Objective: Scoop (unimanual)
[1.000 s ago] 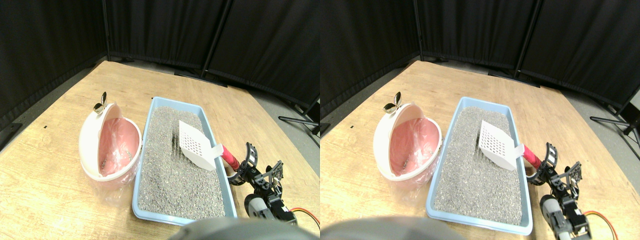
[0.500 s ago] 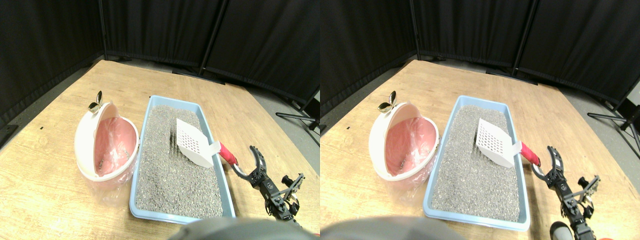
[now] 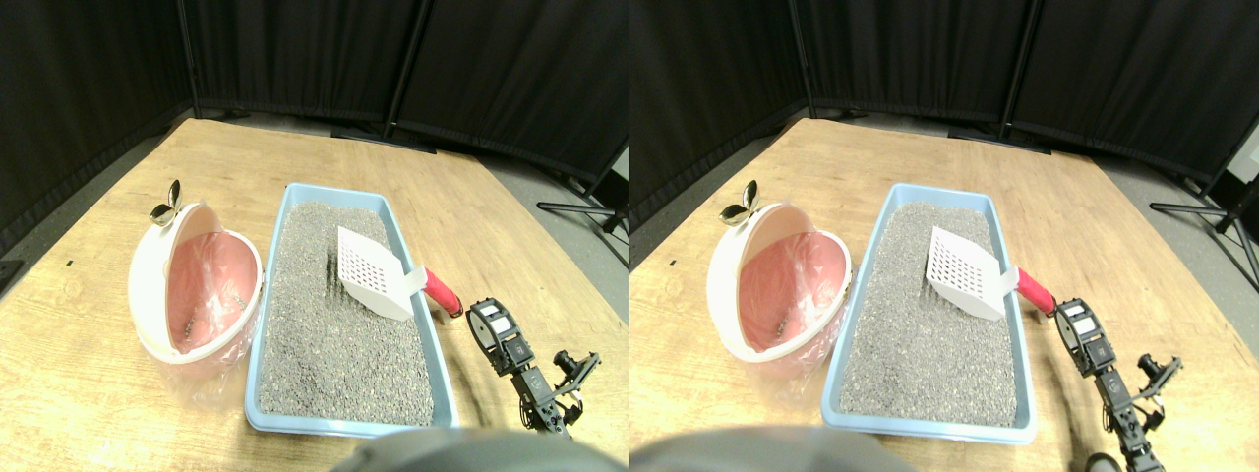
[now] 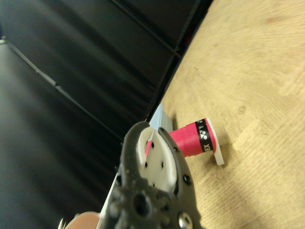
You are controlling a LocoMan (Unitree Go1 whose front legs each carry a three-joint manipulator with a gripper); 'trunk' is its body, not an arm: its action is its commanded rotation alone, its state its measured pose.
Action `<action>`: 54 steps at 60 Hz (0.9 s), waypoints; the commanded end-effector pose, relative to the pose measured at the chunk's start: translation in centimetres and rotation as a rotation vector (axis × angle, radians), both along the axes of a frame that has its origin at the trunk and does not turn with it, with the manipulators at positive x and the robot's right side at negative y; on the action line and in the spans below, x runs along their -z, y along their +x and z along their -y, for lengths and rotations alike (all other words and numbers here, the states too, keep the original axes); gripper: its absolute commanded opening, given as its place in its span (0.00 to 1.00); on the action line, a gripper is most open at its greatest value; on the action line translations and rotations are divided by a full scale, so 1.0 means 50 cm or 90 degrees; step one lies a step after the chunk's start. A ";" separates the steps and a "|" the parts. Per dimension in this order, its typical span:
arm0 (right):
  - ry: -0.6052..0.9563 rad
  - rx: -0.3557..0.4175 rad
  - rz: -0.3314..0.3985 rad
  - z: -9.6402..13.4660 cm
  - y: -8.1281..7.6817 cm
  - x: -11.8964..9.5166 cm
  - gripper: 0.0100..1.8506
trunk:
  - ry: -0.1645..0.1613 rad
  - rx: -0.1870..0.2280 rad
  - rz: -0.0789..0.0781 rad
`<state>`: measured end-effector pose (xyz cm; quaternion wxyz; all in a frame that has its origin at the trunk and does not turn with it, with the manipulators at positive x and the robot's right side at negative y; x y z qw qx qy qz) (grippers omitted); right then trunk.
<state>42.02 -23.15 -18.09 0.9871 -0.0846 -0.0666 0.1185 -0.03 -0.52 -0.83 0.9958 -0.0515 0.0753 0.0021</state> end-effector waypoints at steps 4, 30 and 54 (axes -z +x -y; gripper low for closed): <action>0.000 0.013 0.027 0.003 -0.007 0.001 0.02 | -0.007 0.018 0.007; 0.003 0.025 0.031 0.015 -0.033 -0.009 0.02 | 0.007 0.047 0.003; -0.006 0.040 0.014 -0.004 -0.037 -0.014 0.02 | 0.005 0.056 0.004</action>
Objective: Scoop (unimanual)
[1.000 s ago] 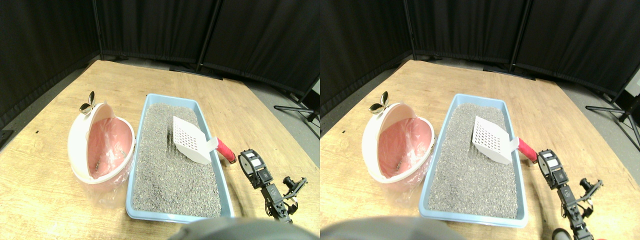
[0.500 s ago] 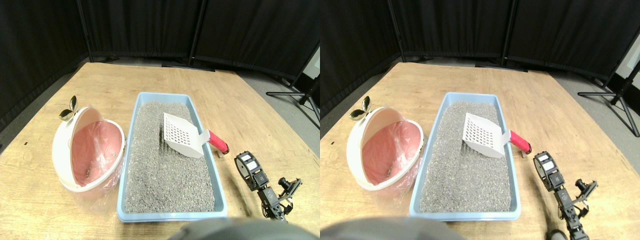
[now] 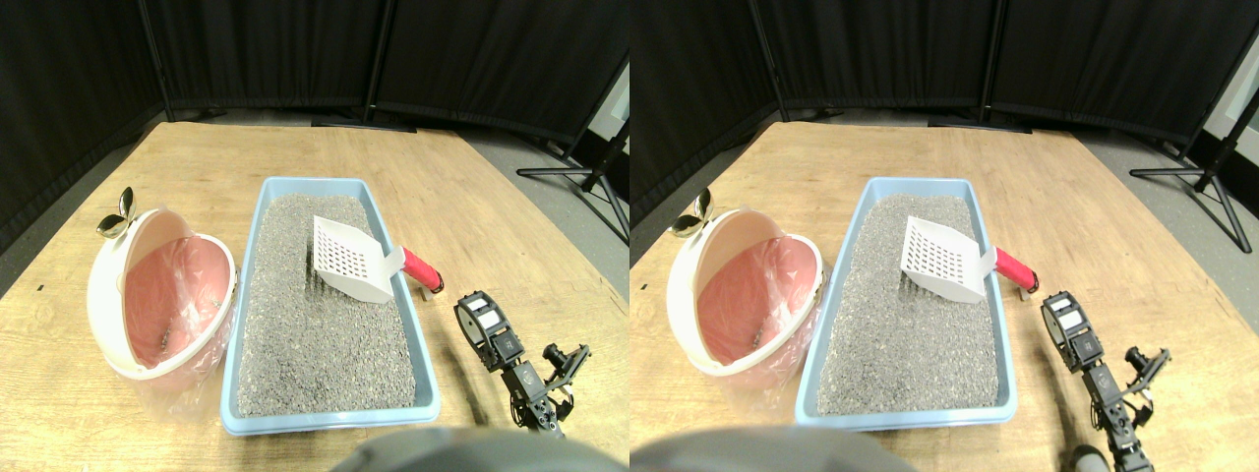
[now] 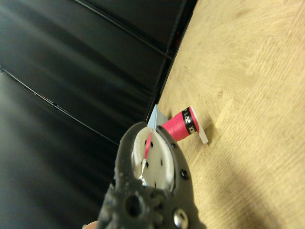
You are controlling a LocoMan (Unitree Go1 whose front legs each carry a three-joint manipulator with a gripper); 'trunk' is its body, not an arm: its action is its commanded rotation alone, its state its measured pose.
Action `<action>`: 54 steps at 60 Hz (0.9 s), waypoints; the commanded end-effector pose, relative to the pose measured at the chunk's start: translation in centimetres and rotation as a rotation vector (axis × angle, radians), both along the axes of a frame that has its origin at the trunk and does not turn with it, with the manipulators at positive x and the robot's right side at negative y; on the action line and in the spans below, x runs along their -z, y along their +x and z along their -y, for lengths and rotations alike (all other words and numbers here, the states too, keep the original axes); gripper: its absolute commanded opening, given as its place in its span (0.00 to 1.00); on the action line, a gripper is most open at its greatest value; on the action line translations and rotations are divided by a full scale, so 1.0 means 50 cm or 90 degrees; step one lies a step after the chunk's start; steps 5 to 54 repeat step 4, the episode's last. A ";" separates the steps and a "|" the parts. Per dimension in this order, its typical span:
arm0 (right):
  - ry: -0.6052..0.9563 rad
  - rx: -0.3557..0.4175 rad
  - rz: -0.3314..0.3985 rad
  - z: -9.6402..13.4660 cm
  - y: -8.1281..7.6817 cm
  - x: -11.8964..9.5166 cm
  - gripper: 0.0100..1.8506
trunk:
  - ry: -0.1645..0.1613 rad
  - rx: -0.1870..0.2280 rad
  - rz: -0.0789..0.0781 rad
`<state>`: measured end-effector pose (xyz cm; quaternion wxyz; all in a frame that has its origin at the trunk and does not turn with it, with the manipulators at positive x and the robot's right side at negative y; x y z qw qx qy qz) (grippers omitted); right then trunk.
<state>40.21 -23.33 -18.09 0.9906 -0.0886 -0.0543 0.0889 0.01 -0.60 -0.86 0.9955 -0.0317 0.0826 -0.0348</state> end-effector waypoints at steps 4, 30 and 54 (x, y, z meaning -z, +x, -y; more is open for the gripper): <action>0.004 -0.004 0.028 -0.012 0.000 -0.014 0.02 | -0.017 0.007 0.008; 0.004 -0.004 0.028 -0.012 0.000 -0.014 0.02 | -0.017 0.007 0.008; 0.004 -0.004 0.028 -0.012 0.000 -0.014 0.02 | -0.017 0.007 0.008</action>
